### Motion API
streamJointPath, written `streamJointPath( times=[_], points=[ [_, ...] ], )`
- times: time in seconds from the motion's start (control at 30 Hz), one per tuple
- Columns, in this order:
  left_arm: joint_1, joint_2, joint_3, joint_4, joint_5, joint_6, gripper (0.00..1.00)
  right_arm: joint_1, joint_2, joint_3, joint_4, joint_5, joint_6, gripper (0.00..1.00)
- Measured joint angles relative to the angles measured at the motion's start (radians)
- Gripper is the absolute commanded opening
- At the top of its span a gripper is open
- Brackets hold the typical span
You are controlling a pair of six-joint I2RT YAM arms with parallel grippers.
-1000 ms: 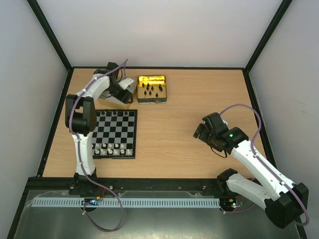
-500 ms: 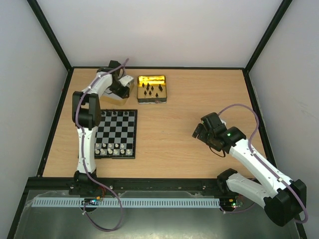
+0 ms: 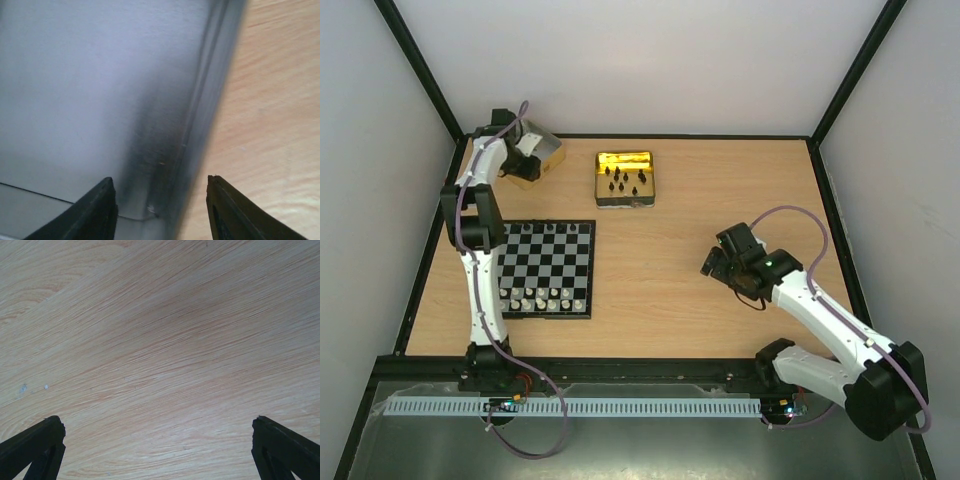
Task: Set up the chess pieces on the board
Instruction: Move the storage box to the center of the board.
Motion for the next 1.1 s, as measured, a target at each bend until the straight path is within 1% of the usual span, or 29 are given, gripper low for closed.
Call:
streamJointPath(
  times=[0.13, 0.33, 0.43, 0.57, 0.67, 0.8, 0.87, 0.93, 1.03, 1.1],
  points=[
    [-0.025, -0.067, -0.062, -0.002, 0.048, -0.004, 0.53, 0.0, 0.029, 0.0, 0.019, -0.004, -0.011, 0.98],
    [-0.117, -0.157, -0.064, 0.003, 0.126, -0.023, 0.49, 0.0, 0.056, 0.003, 0.035, -0.006, -0.019, 0.98],
    [-0.163, -0.169, -0.048, 0.011, 0.141, -0.036, 0.45, 0.0, 0.056, 0.003, 0.042, -0.009, -0.019, 0.97],
    [-0.21, -0.105, 0.034, 0.023, 0.12, -0.065, 0.4, 0.0, 0.056, 0.003, 0.048, -0.008, -0.019, 0.98],
    [-0.225, -0.037, 0.074, 0.076, 0.067, -0.099, 0.41, 0.0, 0.056, 0.003, 0.048, -0.008, -0.019, 0.97],
    [-0.234, 0.025, 0.077, 0.138, -0.019, -0.134, 0.45, 0.0, 0.056, 0.003, 0.047, -0.008, -0.019, 0.98],
    [-0.24, 0.054, 0.09, 0.166, -0.063, -0.151, 0.49, 0.0, 0.056, 0.003, 0.047, -0.008, -0.019, 0.98],
    [-0.242, 0.078, 0.111, 0.19, -0.094, -0.161, 0.5, 0.0, 0.055, 0.003, 0.046, -0.008, -0.019, 0.97],
    [-0.248, 0.101, 0.132, 0.211, -0.107, -0.169, 0.52, 0.0, 0.053, 0.003, 0.042, -0.007, -0.018, 0.97],
    [-0.256, 0.105, 0.134, 0.209, -0.09, -0.171, 0.51, 0.0, 0.053, 0.003, 0.039, -0.006, -0.019, 0.98]
  ],
)
